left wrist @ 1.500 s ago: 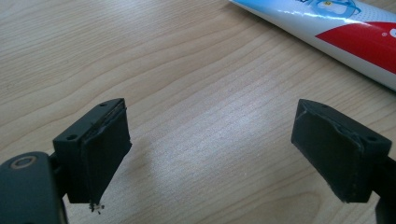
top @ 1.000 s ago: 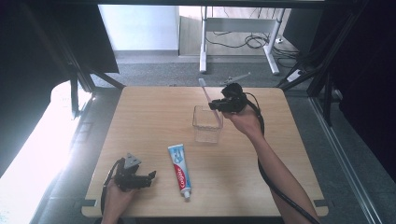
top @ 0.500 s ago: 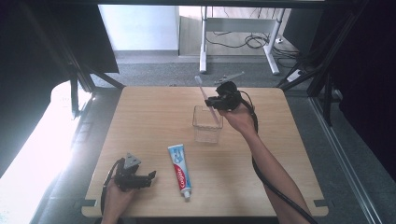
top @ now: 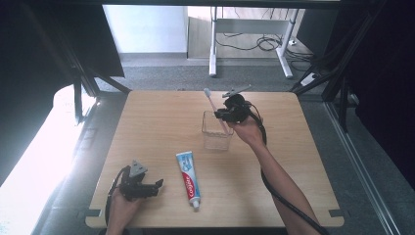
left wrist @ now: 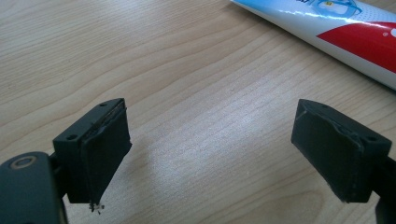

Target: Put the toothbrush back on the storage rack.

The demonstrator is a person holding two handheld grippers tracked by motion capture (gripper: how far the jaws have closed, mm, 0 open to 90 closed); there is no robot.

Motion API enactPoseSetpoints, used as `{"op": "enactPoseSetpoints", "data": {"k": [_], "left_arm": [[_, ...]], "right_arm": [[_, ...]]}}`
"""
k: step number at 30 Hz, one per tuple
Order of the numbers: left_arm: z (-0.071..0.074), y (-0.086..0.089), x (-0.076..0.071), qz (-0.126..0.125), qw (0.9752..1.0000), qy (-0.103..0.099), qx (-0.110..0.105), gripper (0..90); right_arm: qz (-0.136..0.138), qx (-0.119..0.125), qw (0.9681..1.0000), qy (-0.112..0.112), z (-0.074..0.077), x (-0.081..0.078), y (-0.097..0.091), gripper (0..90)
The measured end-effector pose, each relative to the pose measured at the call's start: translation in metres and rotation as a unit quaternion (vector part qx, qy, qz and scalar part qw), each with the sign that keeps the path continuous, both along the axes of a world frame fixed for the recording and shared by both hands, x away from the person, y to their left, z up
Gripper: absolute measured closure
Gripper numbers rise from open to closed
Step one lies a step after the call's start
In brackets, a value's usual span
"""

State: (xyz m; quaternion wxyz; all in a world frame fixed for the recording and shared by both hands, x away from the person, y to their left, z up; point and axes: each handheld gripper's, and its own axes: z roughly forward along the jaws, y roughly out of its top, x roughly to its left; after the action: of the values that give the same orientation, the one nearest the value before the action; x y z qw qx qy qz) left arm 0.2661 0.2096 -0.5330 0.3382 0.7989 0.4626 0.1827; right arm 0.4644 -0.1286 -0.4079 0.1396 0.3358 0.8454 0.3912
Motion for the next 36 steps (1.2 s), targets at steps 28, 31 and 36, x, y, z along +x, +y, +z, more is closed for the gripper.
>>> {"op": "enactPoseSetpoints", "data": {"k": [28, 31, 36], "left_arm": [[-0.001, 0.000, 0.000, -0.002, 1.0000, 0.002, 0.002, 11.6], [-0.001, -0.001, 0.000, -0.003, 1.0000, 0.003, 0.002, 11.6], [-0.001, -0.001, 0.001, -0.002, 1.0000, 0.003, 0.001, 11.6]], "right_arm": [[0.000, -0.039, 0.9988, 0.030, -0.040, 0.002, 0.008, 78.5], [-0.003, -0.043, 0.9985, 0.034, -0.042, 0.003, 0.008, 78.4], [-0.001, -0.053, 0.9977, 0.044, -0.046, 0.005, 0.010, 78.2]]}}
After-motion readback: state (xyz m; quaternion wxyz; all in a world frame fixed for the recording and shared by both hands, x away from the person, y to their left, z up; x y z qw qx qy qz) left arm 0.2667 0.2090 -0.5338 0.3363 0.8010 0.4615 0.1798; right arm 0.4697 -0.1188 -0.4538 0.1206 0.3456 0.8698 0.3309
